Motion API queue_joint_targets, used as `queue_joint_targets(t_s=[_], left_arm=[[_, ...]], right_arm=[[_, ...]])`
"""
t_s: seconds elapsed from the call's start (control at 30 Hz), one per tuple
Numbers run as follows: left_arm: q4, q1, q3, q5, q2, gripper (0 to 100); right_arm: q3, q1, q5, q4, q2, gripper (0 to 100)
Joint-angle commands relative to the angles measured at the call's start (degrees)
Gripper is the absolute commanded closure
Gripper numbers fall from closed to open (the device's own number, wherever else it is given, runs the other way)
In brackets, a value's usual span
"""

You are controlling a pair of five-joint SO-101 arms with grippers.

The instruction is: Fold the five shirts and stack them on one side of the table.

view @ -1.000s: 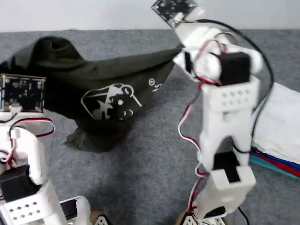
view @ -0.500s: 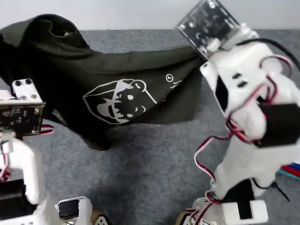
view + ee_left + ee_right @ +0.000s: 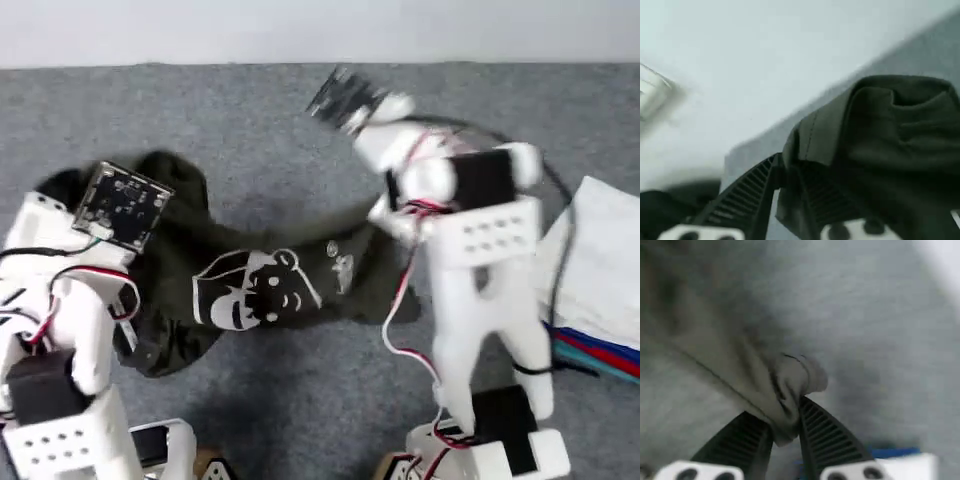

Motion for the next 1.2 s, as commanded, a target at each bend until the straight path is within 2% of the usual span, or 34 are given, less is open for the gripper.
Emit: queue_joint_targets(t_s=[0.0, 0.17, 0.33, 0.43, 0.53, 0.67, 0.83, 0.97, 1.17], left_arm=[[-0.8, -3.3, 5.8, -1.0, -0.8, 99], [-3.7, -9.1, 15.4, -0.9, -0.9, 99], [-8.0, -15.3, 22.6, -0.9, -0.9, 99], [-10.0, -17.2, 25.9, -0.9, -0.9, 99], [-10.4, -17.6, 27.6, -0.9, -0.9, 99], [-10.5, -17.3, 29.1, -0.9, -0.9, 99], [-12.3, -17.3, 30.6, -0.9, -0.8, 99], [-14.0, -17.3, 32.4, -0.9, -0.8, 99], [-14.0, -17.3, 32.4, -0.9, -0.6, 99]], right_arm=[[11.2, -3.8, -0.2, -0.8, 0.0, 98.8], [20.7, -4.3, -2.8, -6.9, 4.3, 98.8], [21.3, -4.6, -3.1, -6.2, 9.7, 97.9], [18.3, -4.4, -3.0, -1.8, 10.8, 88.3], [12.8, -3.8, -3.2, 2.2, 10.0, 78.0], [6.6, -4.1, -2.7, 2.1, 10.5, 77.6], [6.0, -8.0, -2.5, 2.2, 12.4, 77.5], [6.0, -10.5, 1.6, 2.4, 12.1, 77.5], [6.0, -8.6, 6.1, 2.5, 6.9, 77.5]])
